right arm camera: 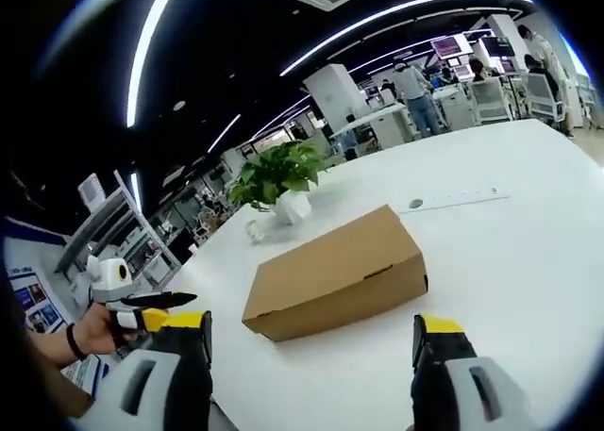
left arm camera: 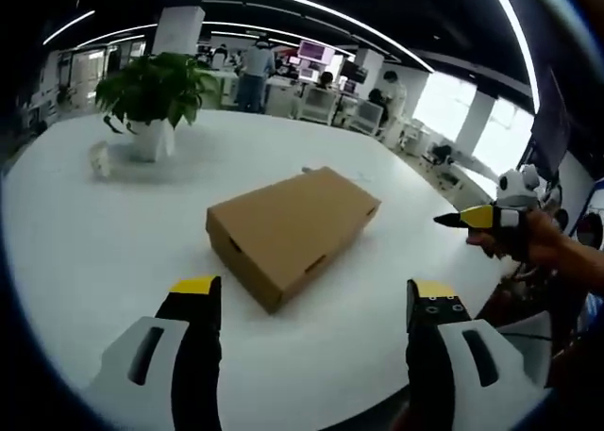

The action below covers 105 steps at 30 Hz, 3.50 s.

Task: Operate the shoe box by opening the lid, removing the specified soft item, and placing it in the target area until the item is outside and the box remains undamaged.

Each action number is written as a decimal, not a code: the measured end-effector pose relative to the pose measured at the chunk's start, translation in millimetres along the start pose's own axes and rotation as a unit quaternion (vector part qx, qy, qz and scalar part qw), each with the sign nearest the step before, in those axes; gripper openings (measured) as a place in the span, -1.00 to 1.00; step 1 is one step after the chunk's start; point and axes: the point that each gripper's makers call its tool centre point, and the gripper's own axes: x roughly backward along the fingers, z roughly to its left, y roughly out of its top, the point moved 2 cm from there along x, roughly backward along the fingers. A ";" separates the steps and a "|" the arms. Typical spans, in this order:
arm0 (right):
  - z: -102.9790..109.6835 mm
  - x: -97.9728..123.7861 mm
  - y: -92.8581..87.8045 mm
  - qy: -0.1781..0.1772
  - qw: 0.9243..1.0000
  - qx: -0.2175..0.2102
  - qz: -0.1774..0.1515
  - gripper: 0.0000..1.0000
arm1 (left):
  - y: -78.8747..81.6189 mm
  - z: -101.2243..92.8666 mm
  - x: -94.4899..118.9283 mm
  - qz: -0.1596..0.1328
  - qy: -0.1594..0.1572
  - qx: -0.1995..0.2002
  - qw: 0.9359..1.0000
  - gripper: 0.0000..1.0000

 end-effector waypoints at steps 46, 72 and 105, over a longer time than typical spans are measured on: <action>-78.4 -105.0 15.9 -0.016 0.997 -0.024 0.078 0.59 | -24.5 25.9 -83.5 0.028 0.040 0.092 0.995 0.45; -91.0 -105.7 10.9 -0.074 0.994 -0.015 0.075 -0.11 | -27.2 41.3 -98.0 0.042 0.067 0.081 0.994 -0.16; -89.8 -100.2 10.5 -0.136 0.989 -0.019 0.058 -0.23 | -23.4 46.3 -98.1 0.079 0.023 0.056 0.995 -0.17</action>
